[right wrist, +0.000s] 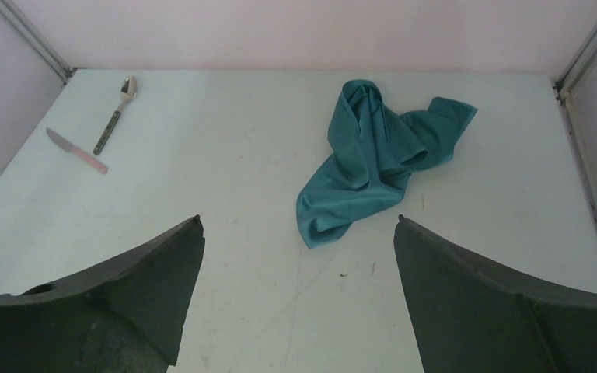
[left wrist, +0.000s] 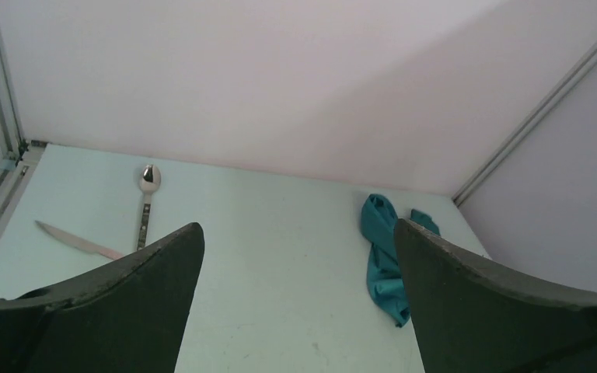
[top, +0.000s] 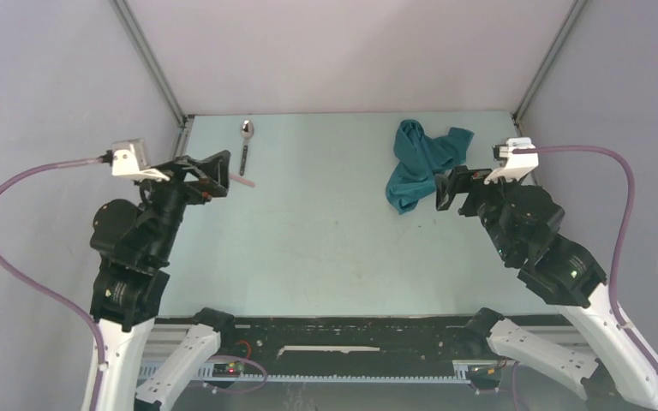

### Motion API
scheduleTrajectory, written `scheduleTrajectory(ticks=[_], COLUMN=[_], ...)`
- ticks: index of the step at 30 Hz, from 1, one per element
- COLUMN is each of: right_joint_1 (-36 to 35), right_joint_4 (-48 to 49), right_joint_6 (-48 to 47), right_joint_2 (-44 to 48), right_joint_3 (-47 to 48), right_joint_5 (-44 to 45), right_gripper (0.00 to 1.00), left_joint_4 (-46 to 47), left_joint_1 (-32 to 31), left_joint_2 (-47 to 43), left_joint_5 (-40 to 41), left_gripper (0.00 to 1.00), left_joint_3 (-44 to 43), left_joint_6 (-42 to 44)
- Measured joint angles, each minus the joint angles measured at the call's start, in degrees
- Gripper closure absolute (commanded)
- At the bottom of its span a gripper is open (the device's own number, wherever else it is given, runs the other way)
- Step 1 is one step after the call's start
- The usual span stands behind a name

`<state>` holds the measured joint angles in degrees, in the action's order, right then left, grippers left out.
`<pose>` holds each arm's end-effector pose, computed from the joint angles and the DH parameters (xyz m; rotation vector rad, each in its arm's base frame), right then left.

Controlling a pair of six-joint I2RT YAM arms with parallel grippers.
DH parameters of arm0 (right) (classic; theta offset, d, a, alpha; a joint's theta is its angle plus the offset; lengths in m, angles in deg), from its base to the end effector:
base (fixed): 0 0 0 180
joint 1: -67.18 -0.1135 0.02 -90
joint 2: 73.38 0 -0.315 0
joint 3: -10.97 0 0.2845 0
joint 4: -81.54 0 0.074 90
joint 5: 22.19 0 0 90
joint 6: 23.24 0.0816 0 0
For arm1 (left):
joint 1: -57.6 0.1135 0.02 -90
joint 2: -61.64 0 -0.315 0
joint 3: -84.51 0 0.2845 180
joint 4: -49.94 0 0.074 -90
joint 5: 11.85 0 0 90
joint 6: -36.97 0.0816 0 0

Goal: Fold the napkin into a case and place the utensils inside
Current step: Pick up the crumpled napkin from the center of the board.

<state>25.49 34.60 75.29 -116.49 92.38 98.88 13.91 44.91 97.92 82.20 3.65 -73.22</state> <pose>0.1442 0.0720 0.4835 -0.0934 1.7008 0.1873 0.1207 -0.0213 0.5227 -0.1526 1.4272 -0.4228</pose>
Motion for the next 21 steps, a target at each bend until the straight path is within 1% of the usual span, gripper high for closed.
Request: scheduleTrajectory(ticks=[7,11,13,15,19,20,21], right_joint_1=[0.04,1.05,4.22,8.87,22.91,25.73,28.02], right_joint_4=[-0.48,-0.57,0.13,0.98,4.85,6.25,7.74], right_joint_6=[1.33,1.46,2.16,3.65,10.45,12.13,13.64], right_joint_2=[-4.09,-7.13,-9.97,-12.87,-23.28,-26.34,-29.44], right_joint_3=[-0.46,-0.66,-1.07,-1.49,-1.81,-1.92,-2.08], right_joint_5=[0.39,-0.04,-2.34,-5.2,-15.47,-18.58,-21.4], right_gripper=[0.0,0.01,0.0,0.0,0.0,0.03,0.1], left_joint_4=[-3.26,-4.2,-4.81,-5.33,-4.44,-3.69,-2.64], left_joint_1=[-12.46,-14.34,-14.36,-14.36,-14.84,-15.3,-16.13], left_joint_2=[5.92,8.02,8.92,9.44,11.34,11.63,12.0], left_joint_5=[9.18,11.65,12.33,12.37,10.27,9.4,8.2], left_gripper=[0.0,0.0,0.0,0.0,0.0,0.0,0.0], left_joint_3=[-0.57,-0.79,-0.79,-0.79,0.87,1.99,3.67], left_joint_6=[4.17,5.73,5.95,5.64,2.56,1.53,-0.04])
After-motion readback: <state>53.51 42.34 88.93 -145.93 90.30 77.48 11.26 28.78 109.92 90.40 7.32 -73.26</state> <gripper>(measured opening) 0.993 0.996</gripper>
